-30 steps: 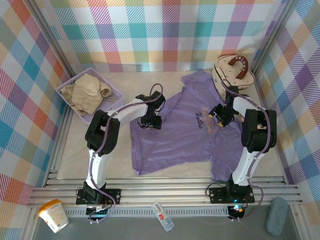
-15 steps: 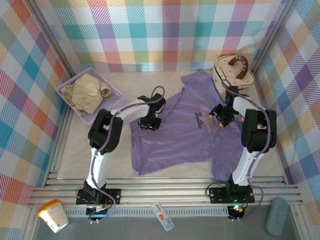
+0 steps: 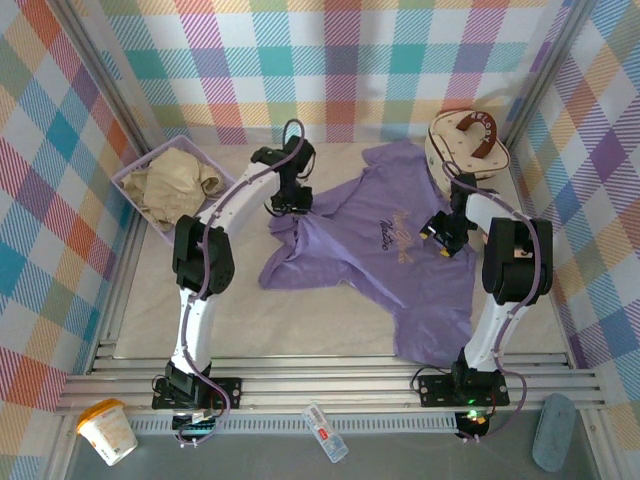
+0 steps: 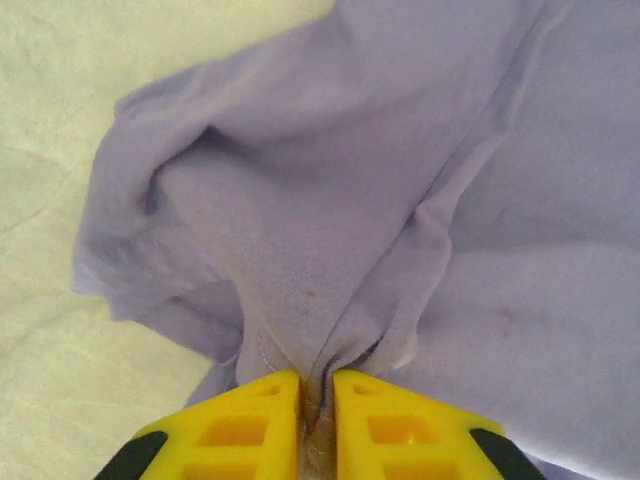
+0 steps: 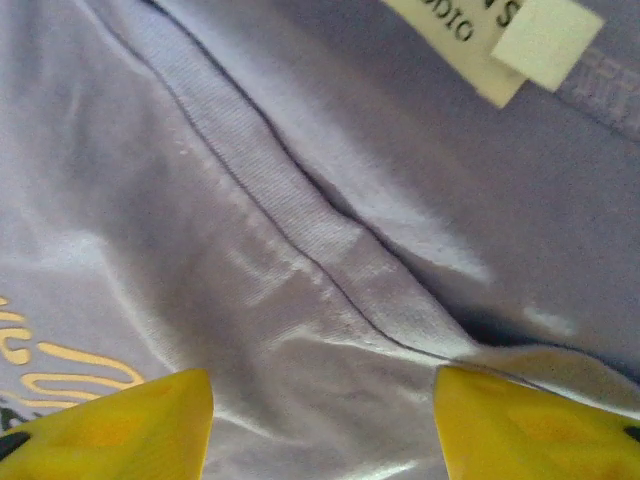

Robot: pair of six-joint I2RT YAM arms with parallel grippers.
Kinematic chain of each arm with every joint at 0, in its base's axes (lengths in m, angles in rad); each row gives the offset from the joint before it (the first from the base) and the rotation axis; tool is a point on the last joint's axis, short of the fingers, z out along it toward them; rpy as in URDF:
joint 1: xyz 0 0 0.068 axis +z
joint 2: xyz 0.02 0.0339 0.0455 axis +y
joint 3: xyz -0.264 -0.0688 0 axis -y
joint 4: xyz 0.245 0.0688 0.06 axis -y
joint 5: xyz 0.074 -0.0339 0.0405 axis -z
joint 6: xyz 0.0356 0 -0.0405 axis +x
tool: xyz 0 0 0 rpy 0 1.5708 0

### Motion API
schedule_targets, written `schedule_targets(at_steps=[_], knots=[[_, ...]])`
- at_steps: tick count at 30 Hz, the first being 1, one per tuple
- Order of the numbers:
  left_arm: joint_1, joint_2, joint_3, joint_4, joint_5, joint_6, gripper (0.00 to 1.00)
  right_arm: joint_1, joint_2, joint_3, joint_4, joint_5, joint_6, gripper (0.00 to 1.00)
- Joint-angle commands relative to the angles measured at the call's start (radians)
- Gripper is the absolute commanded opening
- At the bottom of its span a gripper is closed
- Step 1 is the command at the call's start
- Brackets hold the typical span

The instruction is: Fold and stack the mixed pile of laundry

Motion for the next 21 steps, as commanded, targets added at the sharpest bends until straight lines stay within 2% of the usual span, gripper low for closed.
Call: schedule_targets(at_steps=[1, 3, 5, 6, 9, 14, 18, 21], knots=[[-0.014, 0.024, -0.083, -0.06, 0.052, 0.022, 0.27, 0.005, 0.017, -0.028, -0.027, 0.017, -0.003, 0.61], [-0.013, 0.012, -0.122, -0.044, 0.056, 0.01, 0.36, 0.006, 0.005, -0.032, -0.027, 0.02, -0.006, 0.61], [-0.013, 0.001, -0.146, -0.027, 0.058, 0.0, 0.37, 0.005, -0.007, -0.033, -0.034, 0.026, -0.014, 0.61], [-0.014, -0.006, -0.152, -0.021, 0.057, -0.003, 0.35, 0.005, -0.012, -0.032, -0.038, 0.032, -0.017, 0.61], [-0.014, -0.008, -0.152, -0.007, 0.052, -0.006, 0.18, 0.005, -0.019, -0.04, -0.046, 0.046, -0.026, 0.61], [-0.014, 0.0, -0.149, 0.002, 0.049, -0.011, 0.0, 0.005, -0.019, -0.061, -0.046, 0.052, -0.026, 0.62], [-0.013, -0.003, -0.14, -0.013, 0.012, -0.014, 0.0, 0.005, -0.026, -0.071, -0.045, 0.059, -0.023, 0.62], [0.005, -0.002, -0.064, -0.072, 0.007, -0.027, 0.0, 0.005, -0.014, -0.071, -0.058, 0.08, -0.024, 0.62]])
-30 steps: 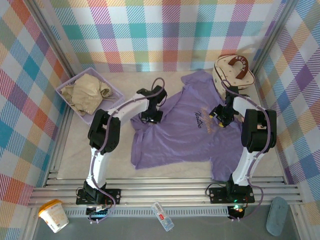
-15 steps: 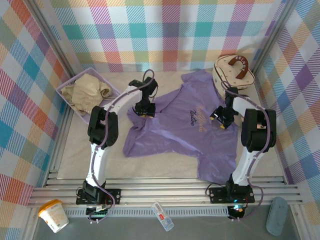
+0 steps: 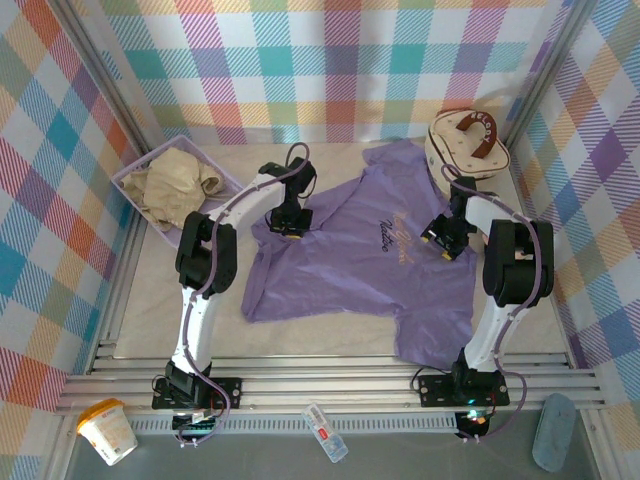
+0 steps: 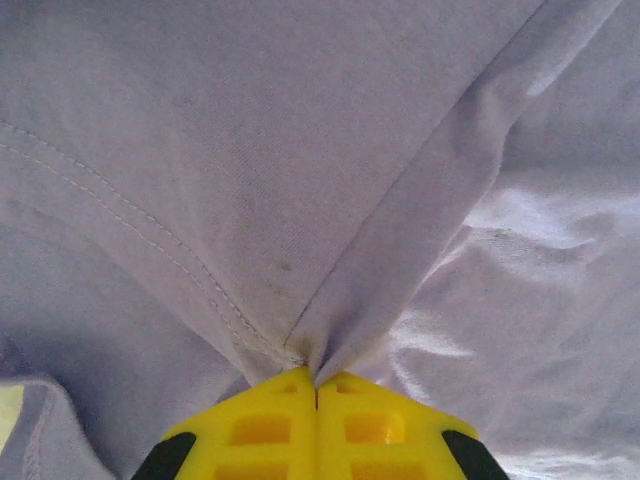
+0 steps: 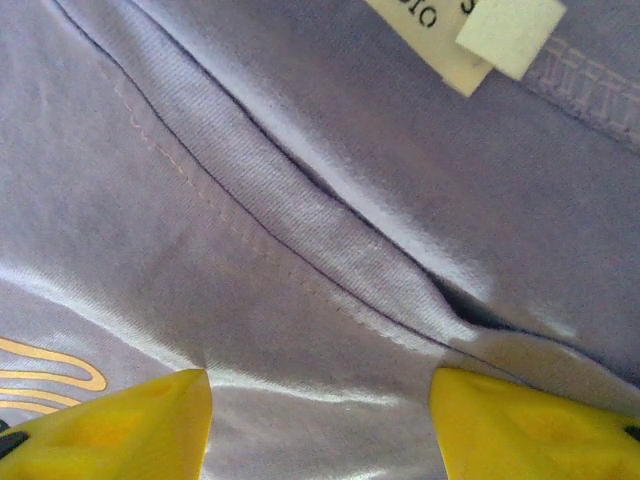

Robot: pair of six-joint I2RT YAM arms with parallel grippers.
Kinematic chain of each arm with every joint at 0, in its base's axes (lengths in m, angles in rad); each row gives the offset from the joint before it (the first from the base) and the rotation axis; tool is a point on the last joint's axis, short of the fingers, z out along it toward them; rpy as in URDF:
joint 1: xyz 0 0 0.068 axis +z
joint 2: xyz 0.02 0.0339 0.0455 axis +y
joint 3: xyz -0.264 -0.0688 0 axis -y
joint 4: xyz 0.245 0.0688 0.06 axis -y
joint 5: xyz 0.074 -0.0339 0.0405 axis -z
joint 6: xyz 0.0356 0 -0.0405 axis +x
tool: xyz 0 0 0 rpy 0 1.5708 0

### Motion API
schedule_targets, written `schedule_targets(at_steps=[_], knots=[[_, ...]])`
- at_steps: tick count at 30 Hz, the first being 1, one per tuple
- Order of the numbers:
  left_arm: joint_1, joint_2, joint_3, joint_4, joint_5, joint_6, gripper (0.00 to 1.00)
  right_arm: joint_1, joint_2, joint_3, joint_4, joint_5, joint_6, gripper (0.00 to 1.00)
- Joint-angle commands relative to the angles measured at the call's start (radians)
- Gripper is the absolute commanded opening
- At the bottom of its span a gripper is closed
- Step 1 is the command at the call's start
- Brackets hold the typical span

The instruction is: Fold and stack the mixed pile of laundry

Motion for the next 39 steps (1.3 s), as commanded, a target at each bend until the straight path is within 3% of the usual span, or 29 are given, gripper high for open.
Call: schedule_targets(at_steps=[1, 7, 9, 11, 12, 13, 14, 17, 19, 22, 26, 30, 32, 33, 39], knots=[[0.028, -0.011, 0.102, -0.079, -0.001, -0.026, 0.0, 0.005, 0.016, -0.033, -0.071, 0.053, -0.009, 0.62], [0.162, 0.038, 0.33, -0.116, 0.214, -0.12, 0.0, 0.005, 0.051, -0.046, -0.094, 0.111, -0.006, 0.62], [0.198, 0.063, 0.384, -0.074, 0.24, -0.144, 0.0, 0.002, 0.044, -0.045, -0.097, 0.122, -0.008, 0.62], [0.232, 0.108, 0.47, -0.053, 0.19, -0.174, 0.0, 0.002, 0.046, -0.038, -0.102, 0.116, -0.016, 0.62], [0.251, 0.132, 0.511, -0.047, 0.12, -0.202, 0.07, 0.003, 0.046, -0.036, -0.101, 0.11, -0.018, 0.62], [0.273, 0.163, 0.555, -0.055, 0.023, -0.25, 0.39, 0.003, 0.044, -0.036, -0.102, 0.105, -0.018, 0.62], [0.297, 0.192, 0.598, -0.075, -0.047, -0.318, 0.62, 0.003, 0.04, -0.036, -0.099, 0.096, -0.017, 0.62], [0.334, 0.2, 0.643, -0.06, -0.037, -0.372, 0.92, 0.005, 0.017, -0.036, -0.089, 0.066, -0.024, 0.63], [0.318, 0.165, 0.636, -0.038, -0.034, -0.325, 1.0, 0.005, -0.003, -0.036, -0.084, 0.06, -0.031, 0.63], [0.277, 0.098, 0.588, -0.042, -0.026, -0.235, 0.99, 0.004, -0.03, -0.023, -0.092, 0.054, -0.045, 0.63], [0.198, -0.07, 0.232, 0.099, 0.107, -0.207, 0.87, 0.006, -0.065, 0.0, -0.112, 0.043, -0.056, 0.61], [0.136, -0.146, -0.084, 0.252, 0.154, -0.277, 0.59, 0.008, -0.073, 0.014, -0.119, 0.021, -0.056, 0.56], [0.122, -0.13, -0.147, 0.284, 0.142, -0.307, 0.37, 0.008, -0.064, 0.021, -0.124, 0.015, -0.056, 0.55], [0.117, -0.116, -0.167, 0.298, 0.13, -0.317, 0.33, 0.008, -0.055, 0.025, -0.124, 0.009, -0.056, 0.55], [0.123, 0.017, -0.106, 0.26, 0.037, -0.316, 0.33, 0.005, 0.025, 0.064, -0.127, -0.018, -0.041, 0.56]])
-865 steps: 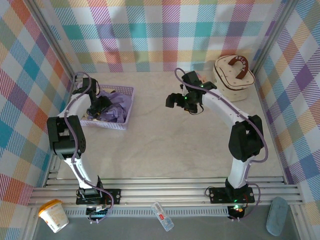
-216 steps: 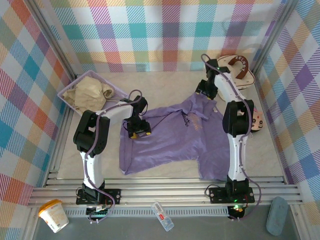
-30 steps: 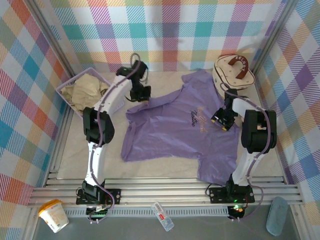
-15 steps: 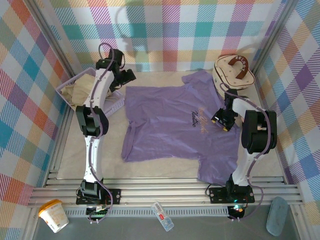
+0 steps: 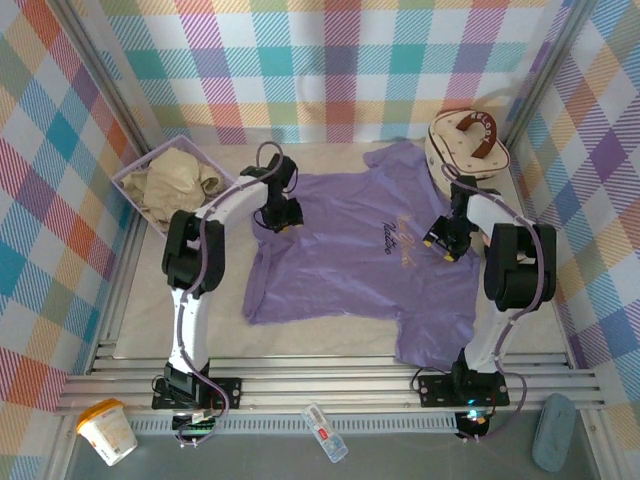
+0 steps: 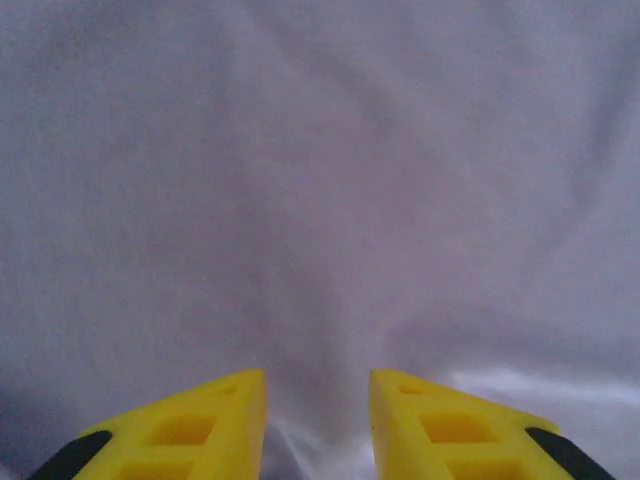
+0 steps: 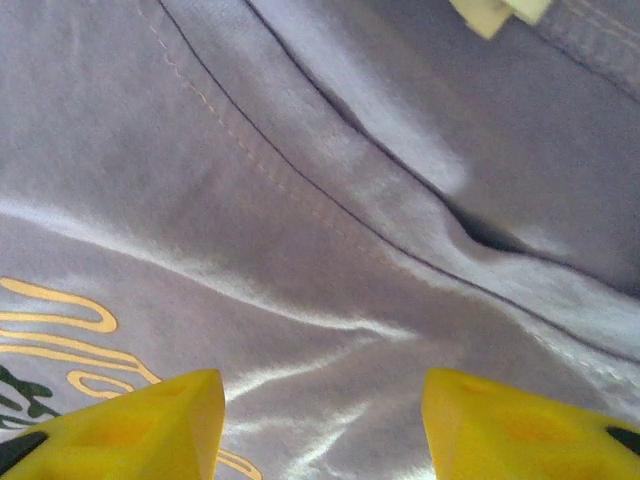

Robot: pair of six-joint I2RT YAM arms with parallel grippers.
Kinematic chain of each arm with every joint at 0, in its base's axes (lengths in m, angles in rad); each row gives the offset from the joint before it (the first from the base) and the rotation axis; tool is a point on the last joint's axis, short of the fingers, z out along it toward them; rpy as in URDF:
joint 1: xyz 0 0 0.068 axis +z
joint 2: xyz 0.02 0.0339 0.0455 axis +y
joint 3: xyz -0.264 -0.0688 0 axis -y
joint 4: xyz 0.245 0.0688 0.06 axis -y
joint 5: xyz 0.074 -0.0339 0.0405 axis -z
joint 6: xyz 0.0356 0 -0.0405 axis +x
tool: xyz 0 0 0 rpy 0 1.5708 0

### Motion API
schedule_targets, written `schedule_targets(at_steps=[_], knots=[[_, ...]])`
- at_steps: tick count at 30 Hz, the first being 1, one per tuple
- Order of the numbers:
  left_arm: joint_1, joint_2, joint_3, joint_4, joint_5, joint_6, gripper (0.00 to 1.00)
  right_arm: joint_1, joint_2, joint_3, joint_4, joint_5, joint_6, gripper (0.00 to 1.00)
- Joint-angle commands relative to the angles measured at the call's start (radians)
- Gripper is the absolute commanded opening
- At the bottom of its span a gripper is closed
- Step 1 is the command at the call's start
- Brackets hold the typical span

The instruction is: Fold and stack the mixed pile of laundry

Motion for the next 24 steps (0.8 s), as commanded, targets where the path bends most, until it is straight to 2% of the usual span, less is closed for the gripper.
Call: schedule_targets(at_steps=[1, 5, 9, 16, 20, 24], knots=[[0.024, 0.063, 0.058, -0.008, -0.084, -0.011, 0.33, -0.004, 0.065, 0.044, -0.021, -0.038, 0.005, 0.56], [0.07, 0.164, 0.163, -0.071, -0.164, 0.019, 0.33, -0.006, 0.116, 0.089, -0.015, -0.059, 0.009, 0.56], [0.116, 0.316, 0.368, -0.165, -0.207, 0.044, 0.34, 0.007, 0.179, 0.185, -0.025, -0.105, -0.013, 0.57], [0.16, 0.502, 0.788, -0.292, -0.182, 0.068, 0.42, 0.026, 0.337, 0.454, -0.094, -0.137, -0.042, 0.58], [0.159, 0.418, 0.799, -0.305, -0.11, 0.089, 0.58, 0.033, 0.31, 0.531, -0.119, -0.119, -0.072, 0.61], [0.138, 0.223, 0.618, -0.282, -0.018, 0.141, 0.67, 0.037, 0.193, 0.431, -0.101, -0.12, -0.086, 0.62]])
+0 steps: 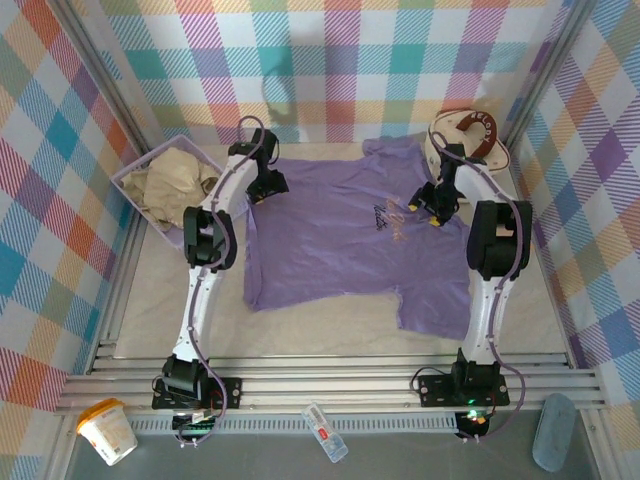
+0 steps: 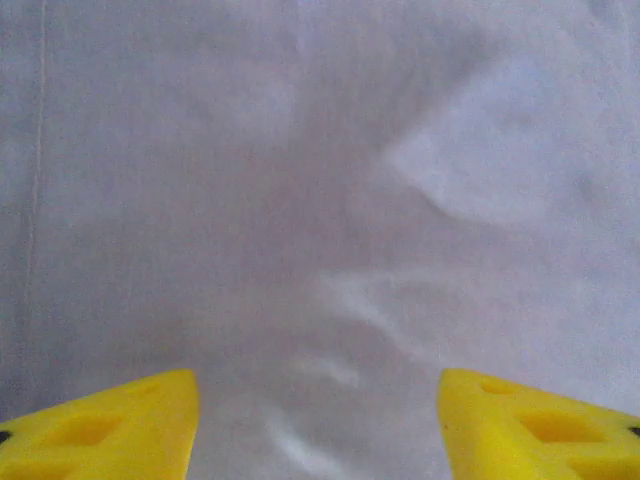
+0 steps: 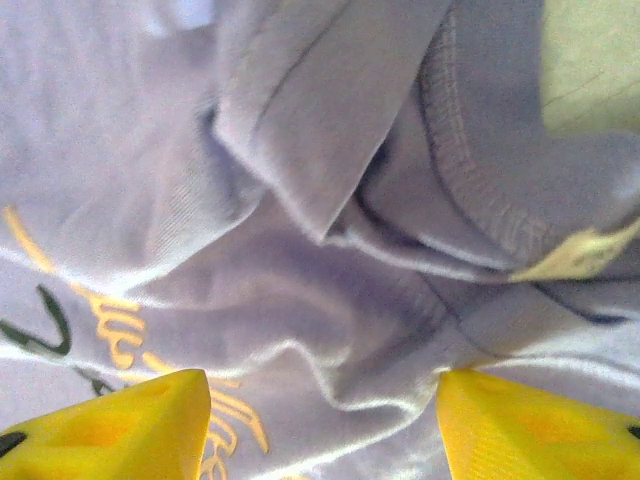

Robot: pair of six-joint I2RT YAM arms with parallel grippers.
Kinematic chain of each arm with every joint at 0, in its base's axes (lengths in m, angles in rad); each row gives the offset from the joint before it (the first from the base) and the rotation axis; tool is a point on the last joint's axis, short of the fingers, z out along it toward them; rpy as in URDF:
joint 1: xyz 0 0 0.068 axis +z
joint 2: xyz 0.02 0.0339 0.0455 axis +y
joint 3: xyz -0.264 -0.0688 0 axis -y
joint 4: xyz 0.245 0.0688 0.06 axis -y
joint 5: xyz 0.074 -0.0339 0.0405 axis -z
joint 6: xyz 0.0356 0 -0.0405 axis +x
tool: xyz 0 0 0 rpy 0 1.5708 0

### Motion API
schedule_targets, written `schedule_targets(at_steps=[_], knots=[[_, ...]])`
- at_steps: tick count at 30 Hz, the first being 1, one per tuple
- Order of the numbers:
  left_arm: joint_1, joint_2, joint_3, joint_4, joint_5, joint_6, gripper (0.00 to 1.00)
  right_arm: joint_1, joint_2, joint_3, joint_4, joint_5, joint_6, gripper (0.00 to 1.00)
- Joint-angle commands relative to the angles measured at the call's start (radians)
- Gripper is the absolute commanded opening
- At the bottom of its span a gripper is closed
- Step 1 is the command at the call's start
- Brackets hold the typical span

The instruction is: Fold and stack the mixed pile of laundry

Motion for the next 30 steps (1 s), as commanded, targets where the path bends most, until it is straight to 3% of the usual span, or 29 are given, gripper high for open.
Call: schedule_targets(at_steps=[1, 4, 7, 11, 15, 18, 22, 30], knots=[[-0.023, -0.243, -0.153, -0.025, 0.098, 0.065, 0.68, 0.007, -0.143, -0.095, -0.019, -0.017, -0.033, 0.62], [-0.064, -0.395, -0.377, 0.043, 0.126, 0.089, 0.7, 0.014, -0.239, -0.245, 0.034, -0.046, -0.017, 0.61], [-0.111, -0.503, -0.591, 0.099, 0.105, 0.097, 0.65, 0.018, -0.282, -0.361, 0.066, -0.06, 0.014, 0.56], [-0.143, -0.577, -0.832, 0.173, 0.11, 0.069, 0.48, 0.017, -0.289, -0.464, 0.103, -0.049, 0.045, 0.49], [-0.155, -0.608, -0.974, 0.216, 0.078, 0.075, 0.27, 0.015, -0.272, -0.499, 0.118, -0.032, 0.071, 0.42], [-0.153, -0.627, -1.053, 0.233, 0.024, 0.1, 0.17, 0.013, -0.245, -0.5, 0.117, -0.017, 0.096, 0.39], [-0.134, -0.646, -1.145, 0.218, -0.073, 0.112, 0.14, 0.006, -0.22, -0.497, 0.116, -0.001, 0.14, 0.38], [0.022, -0.715, -1.229, 0.073, -0.267, 0.106, 0.14, 0.005, -0.224, -0.496, 0.113, 0.03, 0.155, 0.38]])
